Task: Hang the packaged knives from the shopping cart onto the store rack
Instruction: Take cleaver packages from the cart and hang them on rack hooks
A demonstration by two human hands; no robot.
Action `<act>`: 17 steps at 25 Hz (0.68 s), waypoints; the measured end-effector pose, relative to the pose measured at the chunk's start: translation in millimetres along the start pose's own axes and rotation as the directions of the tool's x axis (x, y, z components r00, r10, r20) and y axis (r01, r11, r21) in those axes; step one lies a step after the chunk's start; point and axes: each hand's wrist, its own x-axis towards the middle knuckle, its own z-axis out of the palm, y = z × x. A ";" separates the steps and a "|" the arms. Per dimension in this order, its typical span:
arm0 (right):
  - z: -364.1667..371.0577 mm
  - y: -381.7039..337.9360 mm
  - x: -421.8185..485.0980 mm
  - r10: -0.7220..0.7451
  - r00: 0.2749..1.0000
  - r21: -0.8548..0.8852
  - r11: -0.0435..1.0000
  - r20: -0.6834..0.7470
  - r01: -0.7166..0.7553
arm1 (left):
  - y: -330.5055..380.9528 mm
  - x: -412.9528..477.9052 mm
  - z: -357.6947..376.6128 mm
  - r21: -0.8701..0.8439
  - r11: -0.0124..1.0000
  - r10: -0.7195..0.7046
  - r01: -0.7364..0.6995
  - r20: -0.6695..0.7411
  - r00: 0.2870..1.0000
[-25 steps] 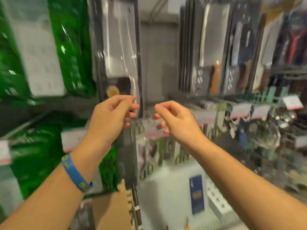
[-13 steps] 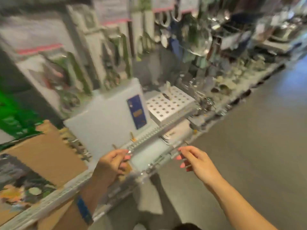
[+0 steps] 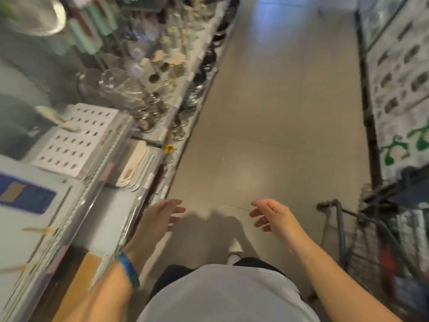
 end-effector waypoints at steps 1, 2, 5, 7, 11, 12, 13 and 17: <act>-17.3 11.2 -4.6 0.034 0.998 0.032 0.999 -0.043 -0.033 | 3.5 3.5 16.8 0.034 0.999 -0.017 0.015 0.042 0.999; -34.8 22.6 -8.8 0.060 0.994 0.075 0.996 -0.090 -0.053 | 10.0 9.9 35.5 0.073 0.997 -0.028 0.021 0.092 0.995; -67.8 44.2 -13.6 0.143 0.969 0.188 0.977 -0.201 -0.105 | 41.1 37.0 87.0 0.199 0.979 -0.009 -0.037 0.227 0.974; -82.8 48.6 -15.5 0.190 0.945 0.270 0.956 -0.265 -0.116 | 67.1 55.2 123.4 0.269 0.956 0.028 -0.122 0.329 0.944; -112.4 47.6 -14.4 0.241 0.890 0.385 0.919 -0.386 -0.082 | 102.7 98.8 184.9 0.402 0.884 0.006 -0.240 0.502 0.865; -122.4 47.6 -13.3 0.264 0.866 0.408 0.910 -0.424 -0.078 | 111.4 111.7 203.6 0.439 0.860 -0.022 -0.260 0.541 0.841; -131.2 46.4 -12.2 0.289 0.841 0.427 0.901 -0.456 -0.078 | 121.2 122.9 222.8 0.474 0.833 -0.047 -0.285 0.574 0.817; -154.6 34.1 -5.2 0.366 0.733 0.499 0.866 -0.574 -0.042 | 170.1 159.1 306.2 0.528 0.737 -0.123 -0.423 0.719 0.684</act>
